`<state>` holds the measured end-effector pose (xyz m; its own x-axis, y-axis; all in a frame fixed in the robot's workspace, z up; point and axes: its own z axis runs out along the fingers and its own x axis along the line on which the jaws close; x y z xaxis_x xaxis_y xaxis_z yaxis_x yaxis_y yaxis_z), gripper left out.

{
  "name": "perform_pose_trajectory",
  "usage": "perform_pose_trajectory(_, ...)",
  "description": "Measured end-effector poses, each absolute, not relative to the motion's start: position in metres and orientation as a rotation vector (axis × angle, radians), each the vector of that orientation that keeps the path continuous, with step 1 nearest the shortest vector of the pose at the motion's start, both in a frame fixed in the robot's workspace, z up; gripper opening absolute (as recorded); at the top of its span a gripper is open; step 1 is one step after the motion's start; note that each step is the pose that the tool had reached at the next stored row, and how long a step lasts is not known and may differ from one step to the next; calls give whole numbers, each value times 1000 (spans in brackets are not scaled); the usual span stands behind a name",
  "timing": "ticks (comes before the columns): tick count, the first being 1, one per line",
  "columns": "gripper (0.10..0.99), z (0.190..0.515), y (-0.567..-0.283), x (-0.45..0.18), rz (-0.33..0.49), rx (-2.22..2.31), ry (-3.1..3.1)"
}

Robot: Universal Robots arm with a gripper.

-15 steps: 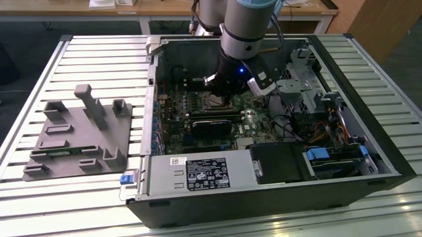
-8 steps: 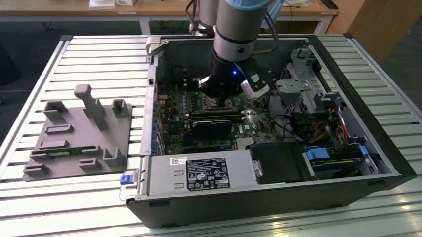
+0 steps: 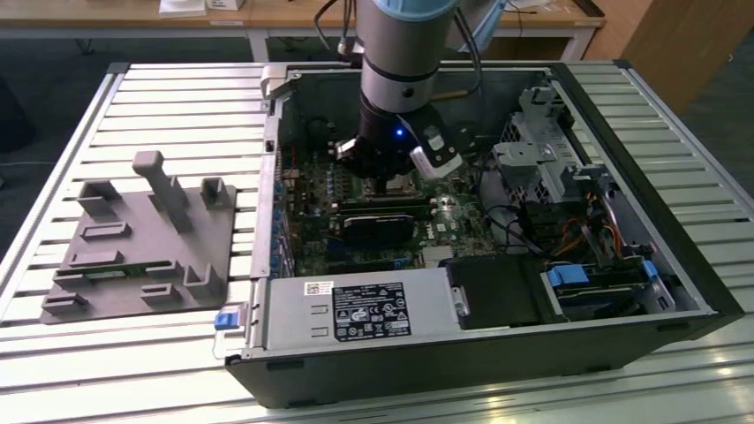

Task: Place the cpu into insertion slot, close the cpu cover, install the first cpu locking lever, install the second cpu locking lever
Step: 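Install the second cpu locking lever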

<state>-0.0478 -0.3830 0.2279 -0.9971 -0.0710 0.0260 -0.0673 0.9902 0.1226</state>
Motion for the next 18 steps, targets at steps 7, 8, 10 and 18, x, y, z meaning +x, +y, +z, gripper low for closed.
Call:
perform_pose_trajectory(7, 106, 227, -390, -53, -243, 107, -3101)
perform_pose_trajectory(8, 106, 227, -392, -54, -245, 107, -3101)
perform_pose_trajectory(10, 106, 225, -392, -56, -247, 106, -3101)
perform_pose_trajectory(18, 106, 217, -393, -56, -254, 60, -3103)
